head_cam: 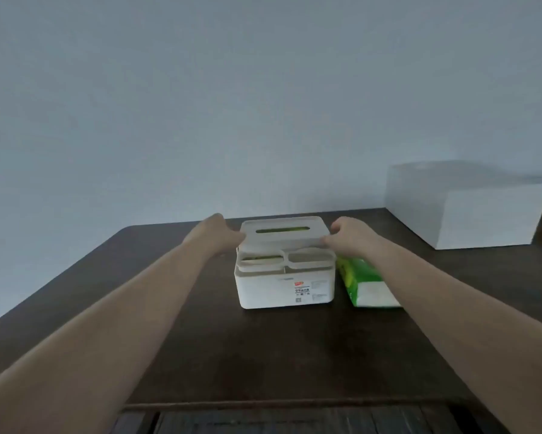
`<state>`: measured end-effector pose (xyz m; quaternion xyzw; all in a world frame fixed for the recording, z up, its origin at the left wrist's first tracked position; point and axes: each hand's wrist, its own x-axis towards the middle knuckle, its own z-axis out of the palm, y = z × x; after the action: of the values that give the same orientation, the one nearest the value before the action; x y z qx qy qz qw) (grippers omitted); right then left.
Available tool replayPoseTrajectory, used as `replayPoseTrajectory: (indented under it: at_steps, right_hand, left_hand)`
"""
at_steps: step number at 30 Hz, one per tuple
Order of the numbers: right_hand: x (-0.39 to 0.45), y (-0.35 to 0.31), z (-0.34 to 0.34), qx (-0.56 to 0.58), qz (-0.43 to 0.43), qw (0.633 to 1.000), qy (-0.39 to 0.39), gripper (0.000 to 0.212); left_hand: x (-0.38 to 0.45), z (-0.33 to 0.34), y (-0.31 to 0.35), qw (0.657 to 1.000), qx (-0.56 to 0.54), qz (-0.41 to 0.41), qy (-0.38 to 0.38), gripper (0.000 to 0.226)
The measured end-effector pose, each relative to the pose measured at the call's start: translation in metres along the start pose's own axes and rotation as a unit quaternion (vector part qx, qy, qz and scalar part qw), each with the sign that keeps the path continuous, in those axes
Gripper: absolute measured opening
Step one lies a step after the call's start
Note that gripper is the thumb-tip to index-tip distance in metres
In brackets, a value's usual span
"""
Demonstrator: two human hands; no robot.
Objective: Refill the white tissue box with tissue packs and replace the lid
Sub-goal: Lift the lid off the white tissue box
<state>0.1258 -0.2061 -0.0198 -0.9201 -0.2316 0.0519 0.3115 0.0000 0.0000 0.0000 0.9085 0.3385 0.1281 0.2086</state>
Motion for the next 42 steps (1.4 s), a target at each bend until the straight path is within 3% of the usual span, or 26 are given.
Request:
replayPoseTrajectory:
  at_steps: [4, 6, 10, 13, 18, 21, 24, 27, 30, 34, 38, 42]
  right_hand:
    - [-0.009, -0.001, 0.001, -0.034, 0.035, 0.998, -0.043, 0.026]
    - [-0.005, 0.000, 0.008, -0.094, 0.044, 0.994, -0.026, 0.028]
    - [-0.001, -0.001, 0.009, -0.119, 0.046, 0.992, 0.021, 0.032]
    - [-0.002, -0.003, 0.011, -0.114, 0.047, 0.992, 0.025, 0.028]
    - [0.003, -0.004, 0.005, -0.072, 0.026, 0.995, 0.065, 0.037]
    - [0.007, -0.014, 0.001, -0.041, -0.001, 0.995, 0.095, 0.046]
    - [0.009, -0.033, 0.001, -0.008, -0.022, 0.993, 0.117, 0.041]
    - [0.012, -0.057, 0.008, 0.045, -0.047, 0.991, 0.118, 0.033]
    - [0.016, -0.086, 0.025, 0.061, -0.063, 0.991, 0.097, 0.023]
    - [0.025, -0.125, 0.057, 0.027, -0.081, 0.995, 0.060, 0.034]
    - [0.033, -0.159, 0.094, -0.013, -0.094, 0.995, 0.016, 0.031]
    - [0.031, -0.181, 0.120, -0.087, -0.117, 0.989, -0.020, 0.013]
  left_hand:
    - [-0.011, 0.004, -0.002, 0.996, 0.019, -0.024, -0.081, 0.032]
    - [-0.011, 0.010, -0.003, 0.994, 0.034, -0.031, -0.096, 0.034]
    - [-0.010, 0.019, -0.004, 0.992, 0.040, -0.039, -0.110, 0.018]
    - [-0.013, 0.022, -0.006, 0.995, 0.038, -0.040, -0.085, 0.013]
    - [-0.004, 0.017, -0.005, 1.000, -0.004, -0.024, 0.019, 0.038]
    - [0.006, 0.008, -0.010, 0.997, -0.021, 0.003, 0.077, 0.042]
    - [0.014, -0.006, -0.020, 0.990, -0.060, 0.022, 0.128, 0.032]
    - [0.021, -0.019, -0.036, 0.983, -0.078, 0.011, 0.165, 0.039]
    - [0.029, -0.027, -0.060, 0.980, -0.094, -0.025, 0.174, 0.049]
    - [0.036, -0.029, -0.107, 0.981, -0.075, -0.070, 0.167, 0.057]
    - [0.039, -0.030, -0.153, 0.979, -0.059, -0.117, 0.156, 0.052]
    - [0.042, -0.032, -0.186, 0.980, -0.036, -0.149, 0.129, 0.047]
